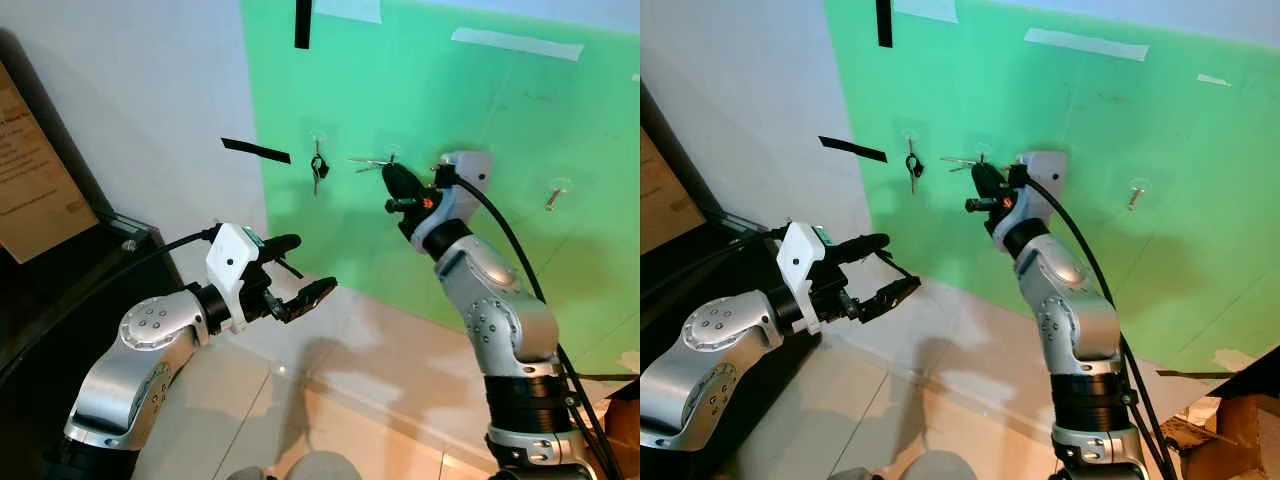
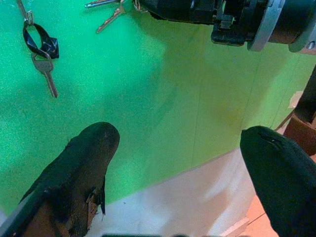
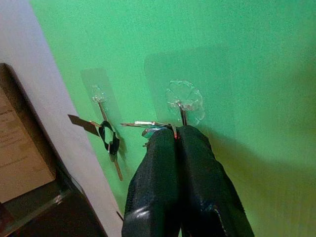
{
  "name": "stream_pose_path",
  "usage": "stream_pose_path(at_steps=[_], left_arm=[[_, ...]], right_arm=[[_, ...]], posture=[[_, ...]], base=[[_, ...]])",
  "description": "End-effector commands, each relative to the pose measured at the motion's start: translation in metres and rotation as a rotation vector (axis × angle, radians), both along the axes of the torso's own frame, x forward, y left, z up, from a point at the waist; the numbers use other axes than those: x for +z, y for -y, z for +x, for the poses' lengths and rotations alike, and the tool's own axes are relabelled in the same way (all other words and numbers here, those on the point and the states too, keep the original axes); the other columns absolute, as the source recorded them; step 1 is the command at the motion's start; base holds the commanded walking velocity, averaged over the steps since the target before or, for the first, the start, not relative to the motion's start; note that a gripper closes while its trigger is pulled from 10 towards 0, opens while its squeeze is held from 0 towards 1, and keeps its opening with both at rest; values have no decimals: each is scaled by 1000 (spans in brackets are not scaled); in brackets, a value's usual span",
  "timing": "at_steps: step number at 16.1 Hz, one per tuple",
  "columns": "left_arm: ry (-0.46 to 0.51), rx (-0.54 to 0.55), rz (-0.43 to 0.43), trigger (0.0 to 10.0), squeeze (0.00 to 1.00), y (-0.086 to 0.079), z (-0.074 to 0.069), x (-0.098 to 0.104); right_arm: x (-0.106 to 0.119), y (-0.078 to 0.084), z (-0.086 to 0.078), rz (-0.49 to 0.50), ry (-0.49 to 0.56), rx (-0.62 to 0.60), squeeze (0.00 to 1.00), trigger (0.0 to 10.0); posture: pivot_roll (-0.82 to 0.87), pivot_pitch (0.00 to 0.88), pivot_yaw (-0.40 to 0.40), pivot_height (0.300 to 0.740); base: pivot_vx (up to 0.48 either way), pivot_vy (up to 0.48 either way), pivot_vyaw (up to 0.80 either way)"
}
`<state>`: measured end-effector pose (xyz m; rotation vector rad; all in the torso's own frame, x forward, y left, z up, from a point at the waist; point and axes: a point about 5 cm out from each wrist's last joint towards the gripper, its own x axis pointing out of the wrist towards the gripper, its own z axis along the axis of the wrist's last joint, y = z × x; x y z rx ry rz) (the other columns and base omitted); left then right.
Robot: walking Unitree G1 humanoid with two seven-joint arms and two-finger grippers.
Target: Hang keys on a hook
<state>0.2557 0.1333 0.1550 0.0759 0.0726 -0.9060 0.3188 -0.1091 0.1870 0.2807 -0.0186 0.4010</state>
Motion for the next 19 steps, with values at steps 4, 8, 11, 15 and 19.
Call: stream_pose_path(at_steps=[4, 8, 11, 15, 19], left_arm=[[25, -10, 11, 10000, 0, 3, 0, 6], [27, -11, 12, 10000, 0, 3, 0, 5], [28, -16, 13, 10000, 0, 4, 0, 5], [27, -19, 15, 10000, 0, 5, -1, 4], [25, -22, 13, 10000, 0, 5, -1, 4]], right_arm=[[4, -3, 4, -86, 39, -4, 0, 10000], [30, 5, 3, 30, 173, -35, 0, 10000], [33, 2, -4, -21, 217, 63, 0, 10000], [22, 1, -6, -80, 164, 104, 0, 10000], [3, 3, -5, -146, 65, 84, 0, 10000]], posture=[[-30, 0, 13, 740], [-31, 0, 11, 740], [-31, 0, 12, 740], [-32, 0, 11, 740], [-33, 0, 11, 740]], base=[[0, 0, 0], [0, 0, 0], [0, 0, 0], [0, 0, 0], [0, 0, 0]])
